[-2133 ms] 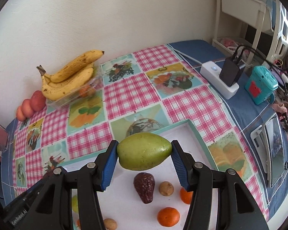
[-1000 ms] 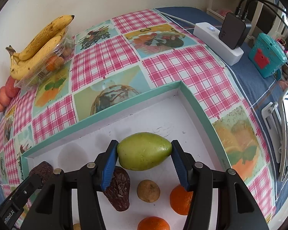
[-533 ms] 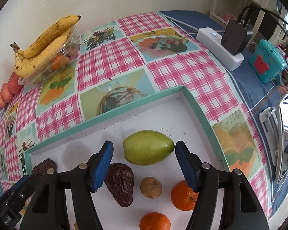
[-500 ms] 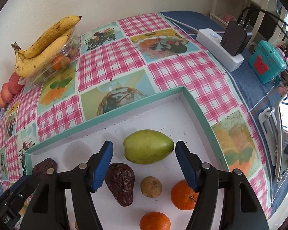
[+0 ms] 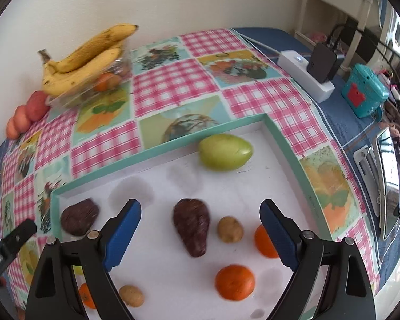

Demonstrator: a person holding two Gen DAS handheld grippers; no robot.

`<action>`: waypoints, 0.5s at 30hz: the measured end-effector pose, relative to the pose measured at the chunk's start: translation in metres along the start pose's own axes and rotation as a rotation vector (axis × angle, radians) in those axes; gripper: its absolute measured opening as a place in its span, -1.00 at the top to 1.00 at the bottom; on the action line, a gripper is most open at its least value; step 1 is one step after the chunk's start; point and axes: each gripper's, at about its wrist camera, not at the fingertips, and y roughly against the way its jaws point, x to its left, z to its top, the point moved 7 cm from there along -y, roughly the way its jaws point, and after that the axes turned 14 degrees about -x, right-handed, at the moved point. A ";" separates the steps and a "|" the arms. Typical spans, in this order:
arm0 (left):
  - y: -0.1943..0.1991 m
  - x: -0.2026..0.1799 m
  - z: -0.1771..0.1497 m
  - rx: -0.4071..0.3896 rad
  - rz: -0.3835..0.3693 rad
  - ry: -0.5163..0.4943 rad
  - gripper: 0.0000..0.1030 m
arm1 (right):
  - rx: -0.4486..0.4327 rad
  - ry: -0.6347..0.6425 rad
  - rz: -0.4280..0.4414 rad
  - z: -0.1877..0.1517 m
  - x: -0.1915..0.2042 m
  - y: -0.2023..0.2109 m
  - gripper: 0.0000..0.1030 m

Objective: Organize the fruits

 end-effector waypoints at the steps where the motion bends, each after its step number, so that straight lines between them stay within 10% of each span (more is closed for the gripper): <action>1: 0.001 0.004 0.000 -0.011 0.019 -0.008 -1.00 | -0.005 0.007 0.007 -0.001 0.004 0.004 -0.77; 9: 0.030 0.026 0.001 -0.098 0.092 -0.059 -1.00 | -0.039 0.045 0.066 -0.021 0.031 0.033 -0.77; 15: 0.075 0.043 -0.003 -0.202 0.290 -0.166 -1.00 | -0.060 0.072 0.100 -0.041 0.045 0.061 -0.77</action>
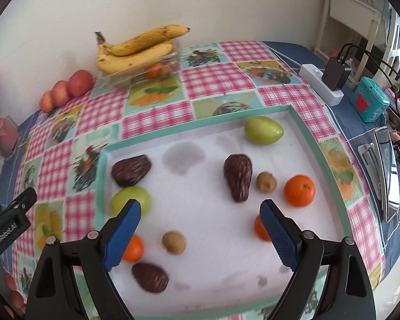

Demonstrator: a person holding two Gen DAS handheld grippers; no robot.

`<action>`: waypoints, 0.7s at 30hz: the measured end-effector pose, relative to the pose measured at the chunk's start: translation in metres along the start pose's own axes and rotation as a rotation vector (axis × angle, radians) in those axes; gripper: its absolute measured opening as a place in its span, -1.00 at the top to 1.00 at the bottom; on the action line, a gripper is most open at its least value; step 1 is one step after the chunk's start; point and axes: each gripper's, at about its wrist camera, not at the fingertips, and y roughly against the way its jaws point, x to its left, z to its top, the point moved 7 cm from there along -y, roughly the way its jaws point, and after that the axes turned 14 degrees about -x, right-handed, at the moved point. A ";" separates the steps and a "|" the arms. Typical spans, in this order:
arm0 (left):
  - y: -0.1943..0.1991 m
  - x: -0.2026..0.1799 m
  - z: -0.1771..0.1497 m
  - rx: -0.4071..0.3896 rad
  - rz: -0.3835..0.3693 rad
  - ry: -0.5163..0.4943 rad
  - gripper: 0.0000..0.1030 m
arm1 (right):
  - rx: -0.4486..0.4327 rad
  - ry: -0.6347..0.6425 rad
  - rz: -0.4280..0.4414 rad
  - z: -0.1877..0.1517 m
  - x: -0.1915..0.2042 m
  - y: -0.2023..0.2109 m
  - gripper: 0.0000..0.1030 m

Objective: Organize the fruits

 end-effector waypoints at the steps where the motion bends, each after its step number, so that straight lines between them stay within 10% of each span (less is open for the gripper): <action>1: 0.005 0.004 -0.001 -0.009 0.013 -0.007 -1.00 | -0.007 0.001 0.007 -0.002 0.003 0.006 -0.77; 21: 0.060 0.062 -0.063 0.064 -0.018 0.101 -1.00 | -0.037 0.094 0.021 -0.044 0.028 0.060 -0.77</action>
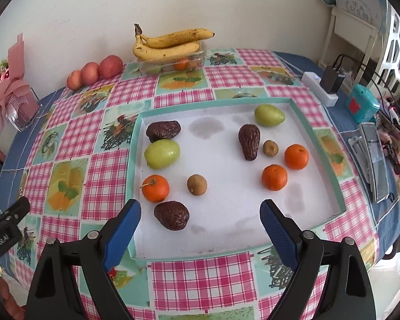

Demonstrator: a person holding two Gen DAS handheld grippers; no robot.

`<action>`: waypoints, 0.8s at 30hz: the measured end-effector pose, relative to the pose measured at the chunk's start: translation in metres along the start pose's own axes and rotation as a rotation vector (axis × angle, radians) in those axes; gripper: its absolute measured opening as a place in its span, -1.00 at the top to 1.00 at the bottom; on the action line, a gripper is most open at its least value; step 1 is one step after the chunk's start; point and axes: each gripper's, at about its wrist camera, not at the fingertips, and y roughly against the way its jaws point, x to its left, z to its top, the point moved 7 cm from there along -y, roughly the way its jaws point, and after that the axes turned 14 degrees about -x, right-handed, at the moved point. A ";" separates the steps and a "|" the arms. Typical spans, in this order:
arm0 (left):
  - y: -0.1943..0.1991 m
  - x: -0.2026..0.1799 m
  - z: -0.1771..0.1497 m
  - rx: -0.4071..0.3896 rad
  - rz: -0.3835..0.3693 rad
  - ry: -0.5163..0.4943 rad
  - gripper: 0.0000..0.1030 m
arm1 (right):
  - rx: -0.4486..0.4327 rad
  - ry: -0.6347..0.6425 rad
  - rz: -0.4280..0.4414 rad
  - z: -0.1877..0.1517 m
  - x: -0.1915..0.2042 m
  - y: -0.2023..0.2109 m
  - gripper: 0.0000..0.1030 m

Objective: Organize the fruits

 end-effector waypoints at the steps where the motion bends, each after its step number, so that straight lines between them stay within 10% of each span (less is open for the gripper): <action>1: -0.001 0.001 0.000 0.005 -0.002 0.000 -1.00 | 0.001 0.000 0.000 0.000 0.000 0.000 -0.77; 24: -0.007 -0.006 -0.006 0.038 -0.022 -0.032 -1.00 | -0.014 0.025 -0.018 0.003 0.004 0.003 -0.77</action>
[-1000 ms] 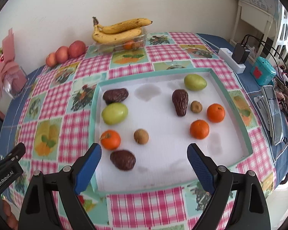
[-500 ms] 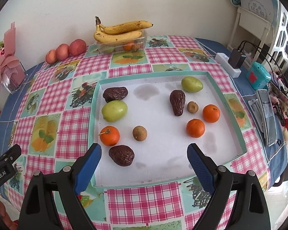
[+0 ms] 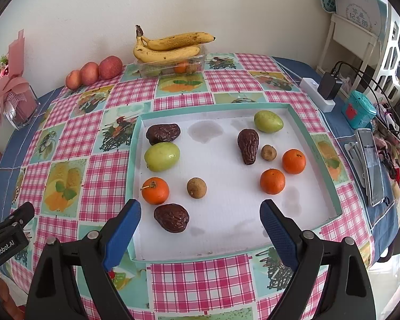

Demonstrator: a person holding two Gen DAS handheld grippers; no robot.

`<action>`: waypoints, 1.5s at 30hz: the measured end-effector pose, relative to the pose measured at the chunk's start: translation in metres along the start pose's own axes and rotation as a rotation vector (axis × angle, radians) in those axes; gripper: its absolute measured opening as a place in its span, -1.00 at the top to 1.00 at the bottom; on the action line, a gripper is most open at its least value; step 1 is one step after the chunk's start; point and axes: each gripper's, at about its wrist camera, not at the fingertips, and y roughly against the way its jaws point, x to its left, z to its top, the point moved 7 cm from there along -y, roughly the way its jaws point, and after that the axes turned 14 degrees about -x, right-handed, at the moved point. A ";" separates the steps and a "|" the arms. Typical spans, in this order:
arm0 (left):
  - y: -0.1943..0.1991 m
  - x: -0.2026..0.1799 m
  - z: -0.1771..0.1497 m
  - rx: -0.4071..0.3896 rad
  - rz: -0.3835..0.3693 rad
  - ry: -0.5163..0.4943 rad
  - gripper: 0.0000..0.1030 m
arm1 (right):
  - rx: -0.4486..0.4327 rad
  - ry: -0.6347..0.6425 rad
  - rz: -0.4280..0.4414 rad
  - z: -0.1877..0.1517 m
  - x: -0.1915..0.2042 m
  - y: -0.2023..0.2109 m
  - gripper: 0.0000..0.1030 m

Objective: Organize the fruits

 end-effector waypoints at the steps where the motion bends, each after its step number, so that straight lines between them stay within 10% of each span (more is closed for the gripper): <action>1: 0.000 0.000 0.000 0.000 0.000 0.000 -1.00 | 0.000 0.002 0.001 0.000 0.000 0.000 -0.77; 45: -0.003 -0.001 -0.003 0.021 -0.018 0.012 -1.00 | 0.018 0.035 0.005 -0.003 0.007 -0.003 -0.77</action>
